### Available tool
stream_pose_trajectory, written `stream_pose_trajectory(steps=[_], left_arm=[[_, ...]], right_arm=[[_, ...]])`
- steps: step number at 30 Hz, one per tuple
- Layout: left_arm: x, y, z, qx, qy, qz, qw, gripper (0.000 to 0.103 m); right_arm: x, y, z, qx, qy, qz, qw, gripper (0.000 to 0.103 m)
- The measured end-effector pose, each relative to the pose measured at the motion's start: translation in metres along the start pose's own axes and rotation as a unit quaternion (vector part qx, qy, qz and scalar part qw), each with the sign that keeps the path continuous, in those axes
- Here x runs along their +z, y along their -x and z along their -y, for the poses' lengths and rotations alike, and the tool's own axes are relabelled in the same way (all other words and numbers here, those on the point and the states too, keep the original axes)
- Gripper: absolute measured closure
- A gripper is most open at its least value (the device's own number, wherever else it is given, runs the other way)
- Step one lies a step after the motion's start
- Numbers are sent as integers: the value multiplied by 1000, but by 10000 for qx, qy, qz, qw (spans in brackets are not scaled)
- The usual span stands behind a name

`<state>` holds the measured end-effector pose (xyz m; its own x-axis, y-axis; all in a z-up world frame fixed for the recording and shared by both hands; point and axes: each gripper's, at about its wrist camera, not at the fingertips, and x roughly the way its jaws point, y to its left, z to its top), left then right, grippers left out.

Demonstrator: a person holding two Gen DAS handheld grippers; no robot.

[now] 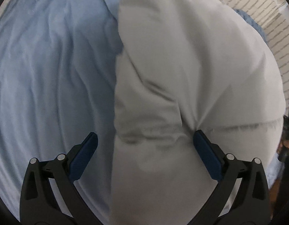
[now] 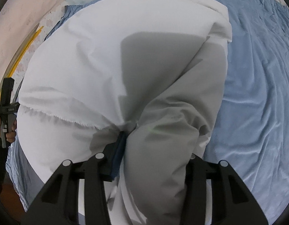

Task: Fold large clothes
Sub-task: 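Grasp the grey coat bundle's folded edge with both tools, pinching it closed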

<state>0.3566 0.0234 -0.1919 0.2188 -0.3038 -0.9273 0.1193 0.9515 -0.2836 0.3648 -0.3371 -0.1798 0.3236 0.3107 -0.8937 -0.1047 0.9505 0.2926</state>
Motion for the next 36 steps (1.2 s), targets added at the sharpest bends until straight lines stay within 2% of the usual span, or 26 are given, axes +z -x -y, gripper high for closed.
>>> stream_pose_trajectory(steps=[4, 6, 7, 8, 12, 14, 17, 22, 33, 36], left_arm=[[-4, -5, -3, -751, 18, -231, 9969, 3], [-3, -7, 2, -894, 9, -304, 9955, 6], [0, -7, 7, -954, -14, -315, 9949, 18], [4, -6, 11, -1005, -20, -359, 9943, 23], [12, -2, 20, -795, -183, -605, 9948, 31], [16, 1, 23, -652, -264, -761, 9946, 42], [24, 3, 40, -252, -526, -845, 9947, 50], [19, 3, 52, 155, -709, -708, 9949, 54], [17, 8, 51, 369, -764, -535, 9950, 54], [15, 12, 54, 508, -825, -388, 9945, 60]], right_arm=[[-2, 3, 6, -10, -14, 12, 10000, 59], [-3, 2, 5, -41, -11, 6, 10000, 58], [-3, 0, 1, -60, -10, 5, 10000, 58], [1, -2, -4, -75, -10, 2, 10000, 58], [4, -4, -7, -79, -57, -5, 10000, 58], [5, -5, -10, -85, -64, 2, 9999, 58], [6, -6, -11, -112, -122, 14, 9999, 58], [7, -6, -12, -151, -155, 10, 9998, 59], [4, -8, -14, -217, -121, 132, 9996, 60], [3, -8, -13, -177, -135, 185, 9996, 65]])
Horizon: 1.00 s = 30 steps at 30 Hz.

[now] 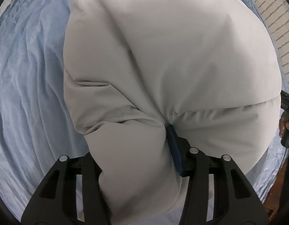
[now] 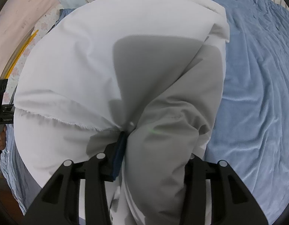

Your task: Fold large clothes

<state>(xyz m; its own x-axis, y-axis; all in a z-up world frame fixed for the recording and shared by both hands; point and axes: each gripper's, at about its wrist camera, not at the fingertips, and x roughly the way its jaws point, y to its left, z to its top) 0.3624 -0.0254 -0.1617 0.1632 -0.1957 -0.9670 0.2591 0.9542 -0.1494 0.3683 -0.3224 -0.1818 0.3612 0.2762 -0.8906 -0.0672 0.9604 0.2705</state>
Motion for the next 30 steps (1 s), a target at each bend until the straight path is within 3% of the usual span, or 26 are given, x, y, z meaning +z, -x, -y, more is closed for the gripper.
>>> stream_pose_trajectory(steps=[3, 6, 11, 14, 18, 21, 24, 28, 30], left_arm=[[-3, 10, 13, 363, -175, 211, 9990, 71], [-3, 20, 22, 594, -182, 337, 9975, 81], [-12, 49, 31, 622, 1, 745, 9953, 88], [-18, 74, 50, 447, 68, 1014, 9938, 88], [-44, 95, 87, 305, -220, 1199, 9921, 89], [-72, 118, 152, 103, -483, 1341, 9897, 90], [-104, 144, 196, -255, -720, 1518, 9855, 90], [-170, 170, 238, -764, -1040, 1691, 9771, 90], [-208, 168, 247, -769, -1215, 1787, 9733, 90]], right_arm=[[-2, 7, 5, 96, -207, 199, 9995, 82], [-4, 16, 1, 116, -166, 346, 9992, 90], [-7, 51, -2, 369, -191, 737, 9964, 94], [-12, 91, -8, 436, -40, 1029, 9937, 95], [-26, 160, -3, 377, 6, 1474, 9884, 95], [-46, 214, 9, 335, -34, 1754, 9839, 95], [-89, 277, 22, 86, -42, 2047, 9788, 95], [-160, 338, 44, -286, 40, 2079, 9777, 95], [-188, 352, 57, -368, 51, 1990, 9793, 94]])
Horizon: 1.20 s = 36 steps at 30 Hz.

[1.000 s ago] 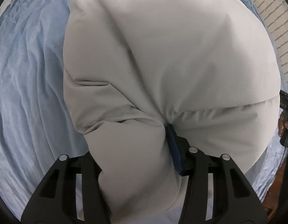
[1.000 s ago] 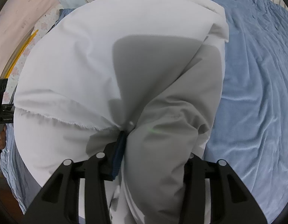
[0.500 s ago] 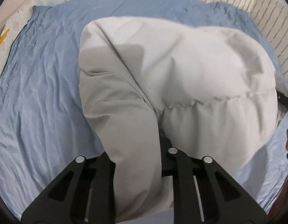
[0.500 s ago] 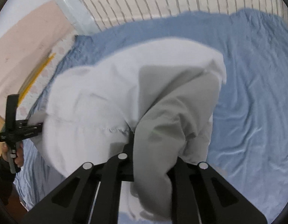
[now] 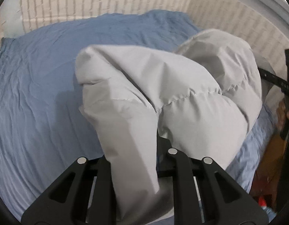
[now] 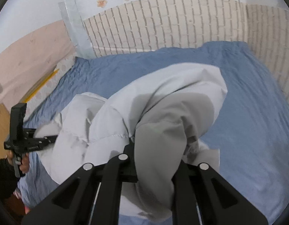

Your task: Fold large clothes

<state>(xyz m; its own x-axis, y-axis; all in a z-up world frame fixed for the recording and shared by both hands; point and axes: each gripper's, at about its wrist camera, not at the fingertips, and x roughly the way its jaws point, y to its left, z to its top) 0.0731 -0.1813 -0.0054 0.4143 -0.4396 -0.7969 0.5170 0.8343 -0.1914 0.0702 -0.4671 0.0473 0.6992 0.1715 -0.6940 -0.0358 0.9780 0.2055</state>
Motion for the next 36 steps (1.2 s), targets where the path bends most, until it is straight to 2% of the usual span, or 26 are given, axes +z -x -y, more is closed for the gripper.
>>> stream_pose_trajectory(steps=[1, 3, 4, 6, 7, 8, 9, 12, 14, 16, 18, 21, 23, 25, 26, 27, 28, 29, 31, 32, 33, 34, 36], left_arm=[[-17, -1, 6, 72, -90, 17, 9999, 90], [-45, -21, 4, 83, 127, -325, 9994, 90], [-35, -52, 9, 96, 280, -519, 9982, 90], [-59, -72, 3, 150, 399, -726, 9964, 88], [-62, -80, 3, 73, 464, -742, 9961, 86], [-72, -82, -1, 9, 561, -763, 9955, 84], [-79, -84, -12, 22, 603, -737, 9955, 83], [-92, -84, -16, 189, 716, -569, 9956, 74], [-101, -77, -1, 206, 854, -531, 9947, 70], [-101, -56, -20, 332, 831, -443, 9950, 64], [-106, -39, -19, 720, 579, -361, 9951, 56], [-103, -23, -3, 1199, 203, -162, 9924, 54], [-98, -15, 12, 1387, 92, -20, 9903, 45], [-101, -17, 12, 1463, 139, -46, 9891, 45], [-103, -19, 8, 1521, 182, -116, 9881, 46], [-110, -25, 4, 1574, 221, -207, 9871, 46], [-115, -32, -2, 1577, 307, -341, 9864, 48], [-118, -39, -11, 1469, 479, -467, 9869, 51], [-125, -53, -21, 1207, 775, -617, 9877, 52], [-126, -59, -24, 1129, 822, -648, 9881, 52], [-125, -62, -26, 1077, 825, -657, 9886, 52], [-125, -65, -24, 1084, 802, -653, 9887, 52], [-125, -70, -20, 1181, 631, -583, 9893, 52]], right_arm=[[-19, 6, 14, -92, 52, -194, 9998, 94], [-46, -7, 41, -379, -72, -658, 9971, 93], [-65, -23, 56, -406, -157, -980, 9942, 92], [-99, -59, 76, -764, -108, -1544, 9850, 88], [-114, -74, 83, -794, -110, -1741, 9815, 85], [-123, -85, 89, -784, -203, -1835, 9797, 71], [-132, -94, 97, -714, -407, -1894, 9785, 64], [-134, -96, 111, -601, -837, -1720, 9797, 56], [-129, -87, 113, -693, -913, -1711, 9786, 54], [-122, -69, 111, -906, -735, -1627, 9798, 43], [-119, -40, 112, -1112, -582, -1366, 9826, 32], [-113, 3, 105, -1409, -641, -911, 9837, 31], [-115, 21, 90, -1438, -582, -661, 9857, 31], [-121, 20, 75, -1353, -523, -596, 9876, 34], [-132, 20, 70, -1300, -509, -598, 9884, 50], [-139, 13, 64, -1284, -482, -669, 9883, 76], [-147, 8, 65, -1334, -458, -761, 9871, 88], [-155, -6, 63, -1494, -440, -928, 9834, 93], [-174, -36, 78, -1674, -673, -1253, 9756, 96], [-181, -45, 87, -1721, -783, -1346, 9727, 102], [-186, -53, 96, -1628, -944, -1399, 9721, 103], [-190, -62, 108, -1509, -1233, -1441, 9702, 103], [-189, -71, 114, -1537, -1345, -1507, 9673, 103]])
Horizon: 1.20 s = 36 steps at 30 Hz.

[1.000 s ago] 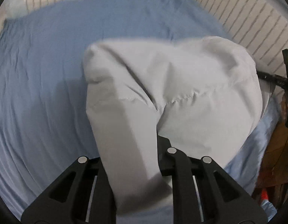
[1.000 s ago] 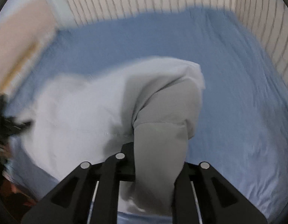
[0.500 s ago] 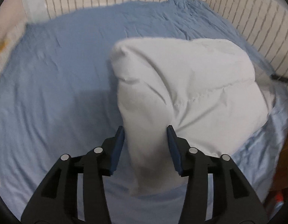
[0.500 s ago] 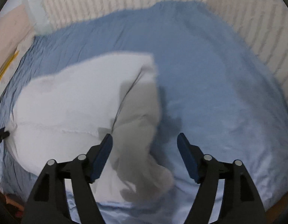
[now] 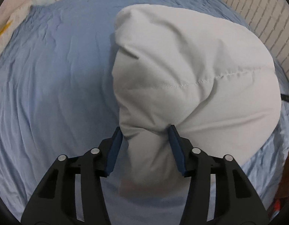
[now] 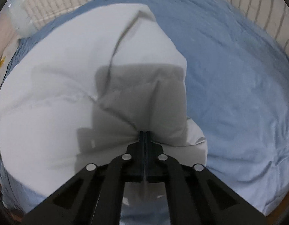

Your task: Fold large clothes

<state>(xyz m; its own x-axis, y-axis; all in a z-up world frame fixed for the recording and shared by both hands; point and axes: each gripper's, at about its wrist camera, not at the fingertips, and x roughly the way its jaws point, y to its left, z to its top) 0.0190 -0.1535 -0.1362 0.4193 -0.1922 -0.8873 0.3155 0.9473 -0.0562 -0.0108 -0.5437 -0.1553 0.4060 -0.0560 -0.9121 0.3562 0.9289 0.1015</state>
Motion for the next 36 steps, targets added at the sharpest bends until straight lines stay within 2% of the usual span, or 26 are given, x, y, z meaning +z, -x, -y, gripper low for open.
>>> stream_pose_trajectory(steps=[3, 5, 7, 8, 9, 10, 11, 12, 13, 15, 16, 18, 22, 27, 31, 34, 36], left_arm=[[5, -7, -6, -110, 25, 31, 9999, 51], [8, -5, -21, -208, 358, -40, 9991, 52], [1, 1, -26, -172, 548, -44, 9983, 51], [-2, 6, -28, -113, 588, -23, 9982, 49], [-4, 16, -31, 4, 603, 42, 9982, 48], [-5, 20, -29, 68, 595, 82, 9982, 41], [-5, 29, -30, 140, 583, 138, 9981, 32], [-6, 39, -31, 227, 545, 229, 9980, 27], [-5, 49, -32, 310, 502, 326, 9977, 18], [-2, 70, -23, 577, 397, 617, 9956, 6], [-2, 80, -21, 656, 363, 726, 9945, 3], [-1, 101, -17, 681, 346, 898, 9930, 3], [0, 139, -20, 728, 324, 1085, 9909, 3], [-16, 181, -27, 1249, 261, 1486, 9806, 3], [-28, 209, -31, 1104, 381, 1838, 9760, 3], [-43, 226, -32, 1399, 383, 2115, 9666, 3], [-51, 232, -31, 1623, 337, 2154, 9624, 3]], right_arm=[[10, -8, -5, -213, 79, -126, 9997, 103], [11, -4, 2, -225, -91, -176, 9996, 103], [12, 5, 1, -400, -194, -88, 9990, 103], [9, 14, -3, -494, -165, 26, 9986, 97], [3, 23, -9, -547, -84, 148, 9984, 97], [-2, 29, -15, -563, -51, 211, 9982, 91], [-7, 39, -22, -537, -45, 317, 9980, 70], [-10, 47, -29, -516, -56, 447, 9976, 40], [-15, 62, -40, -454, -53, 680, 9966, 30], [-26, 88, -65, -368, 46, 1113, 9931, 21], [-32, 103, -80, -314, 110, 1304, 9909, 18], [-42, 125, -104, -212, 102, 1576, 9872, 4], [-70, 154, -157, 149, 58, 1765, 9842, 2], [-99, 178, -199, 157, 31, 1952, 9806, 2], [-118, 208, -227, -143, 393, 2453, 9685, 2], [-122, 219, -241, -144, 371, 2474, 9681, 2], [-116, 219, -243, -227, 322, 2381, 9704, 2]])
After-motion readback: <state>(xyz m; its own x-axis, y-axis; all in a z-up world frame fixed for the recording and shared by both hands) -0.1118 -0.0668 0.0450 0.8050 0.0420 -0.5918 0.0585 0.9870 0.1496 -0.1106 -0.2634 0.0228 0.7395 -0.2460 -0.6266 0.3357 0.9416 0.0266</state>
